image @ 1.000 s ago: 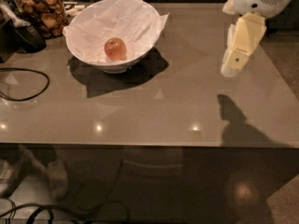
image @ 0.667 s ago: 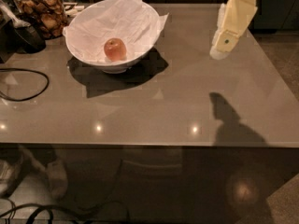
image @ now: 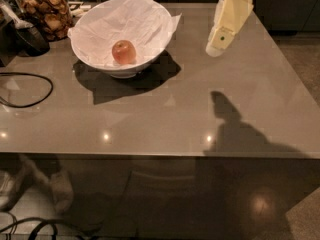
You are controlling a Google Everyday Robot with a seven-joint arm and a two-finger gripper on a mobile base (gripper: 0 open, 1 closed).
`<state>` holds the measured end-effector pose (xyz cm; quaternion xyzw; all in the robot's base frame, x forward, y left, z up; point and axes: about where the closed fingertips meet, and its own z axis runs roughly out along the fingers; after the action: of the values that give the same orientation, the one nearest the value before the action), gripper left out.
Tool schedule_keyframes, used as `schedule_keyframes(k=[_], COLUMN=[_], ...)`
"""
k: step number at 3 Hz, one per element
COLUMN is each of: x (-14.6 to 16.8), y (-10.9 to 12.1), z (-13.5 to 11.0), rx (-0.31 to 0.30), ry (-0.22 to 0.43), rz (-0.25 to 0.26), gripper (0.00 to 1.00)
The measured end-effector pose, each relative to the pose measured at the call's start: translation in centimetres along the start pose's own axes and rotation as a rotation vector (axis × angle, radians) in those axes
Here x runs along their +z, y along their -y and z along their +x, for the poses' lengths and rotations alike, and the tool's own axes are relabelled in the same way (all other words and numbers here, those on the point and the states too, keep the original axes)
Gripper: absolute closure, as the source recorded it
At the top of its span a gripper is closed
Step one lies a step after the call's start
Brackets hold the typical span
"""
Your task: Pick apple from white bowl
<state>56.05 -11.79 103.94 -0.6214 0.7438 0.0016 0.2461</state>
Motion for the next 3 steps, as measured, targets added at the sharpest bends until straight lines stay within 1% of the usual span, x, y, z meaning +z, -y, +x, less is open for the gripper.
schedule_keyframes(k=[1, 2, 3], x=[2.4, 4.1, 4.8], y=[2.4, 5.4, 5.6], z=[-3.0, -7.3, -7.5], rx=[-0.019, -0.076, -0.081], ry=[0.031, 0.061, 0.079], rz=[-0.021, -0.014, -0.012], gripper=[0.0, 0.0, 0.0])
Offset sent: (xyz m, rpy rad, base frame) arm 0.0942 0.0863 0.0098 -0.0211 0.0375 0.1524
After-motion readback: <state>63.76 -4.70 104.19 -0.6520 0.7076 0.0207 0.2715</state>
